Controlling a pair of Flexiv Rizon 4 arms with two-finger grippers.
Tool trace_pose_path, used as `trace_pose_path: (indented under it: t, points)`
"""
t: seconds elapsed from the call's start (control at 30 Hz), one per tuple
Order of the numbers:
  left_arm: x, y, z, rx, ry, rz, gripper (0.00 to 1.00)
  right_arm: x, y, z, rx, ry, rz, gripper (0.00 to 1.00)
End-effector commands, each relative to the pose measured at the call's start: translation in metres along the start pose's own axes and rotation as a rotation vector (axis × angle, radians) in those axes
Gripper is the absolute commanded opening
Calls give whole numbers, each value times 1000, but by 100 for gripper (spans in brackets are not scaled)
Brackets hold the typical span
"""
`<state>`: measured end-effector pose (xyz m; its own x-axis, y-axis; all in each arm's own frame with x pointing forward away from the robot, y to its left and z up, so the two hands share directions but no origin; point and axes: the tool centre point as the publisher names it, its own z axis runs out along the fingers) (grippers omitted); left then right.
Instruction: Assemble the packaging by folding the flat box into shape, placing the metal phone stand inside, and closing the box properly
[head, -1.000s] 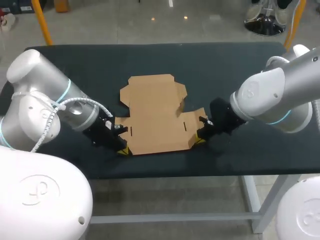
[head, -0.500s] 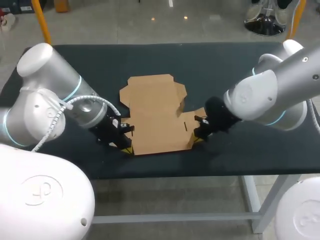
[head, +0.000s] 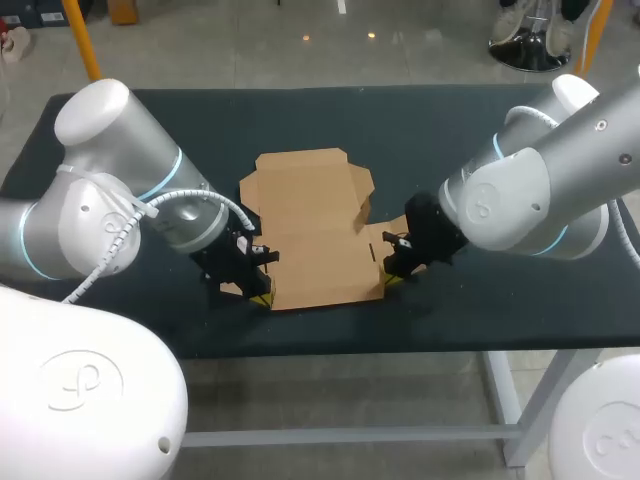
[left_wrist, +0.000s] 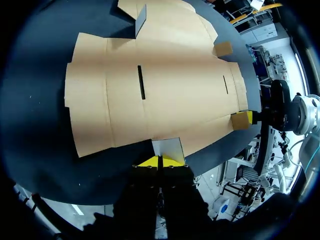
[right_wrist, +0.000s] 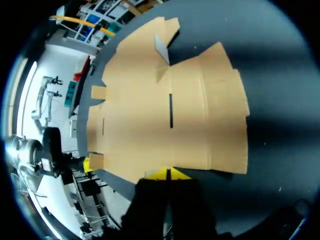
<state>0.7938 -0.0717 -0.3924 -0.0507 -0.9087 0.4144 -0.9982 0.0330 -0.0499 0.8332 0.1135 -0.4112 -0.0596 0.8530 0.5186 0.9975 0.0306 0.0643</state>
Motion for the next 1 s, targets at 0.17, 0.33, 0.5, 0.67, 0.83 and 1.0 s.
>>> trace_pose_path:
  t: [0.17,0.33,0.5,0.67,0.83,1.0]
  points:
    - [8,-4,5,-7,-30,9,0,9,-1,5,-8,-40,0,0]
    - [8,-5,8,-10,-27,12,0,12,-1,7,-7,-52,-4,0]
    - [8,-6,12,-13,-25,11,0,14,-1,9,-8,-62,-5,0]
    - [7,-6,15,-16,-21,12,0,15,-1,10,-8,-66,-8,0]
    - [7,-6,19,-19,-20,10,0,14,-1,13,-4,-72,-5,0]
    - [6,-6,22,-14,-22,4,0,14,-3,12,-7,-76,-4,0]
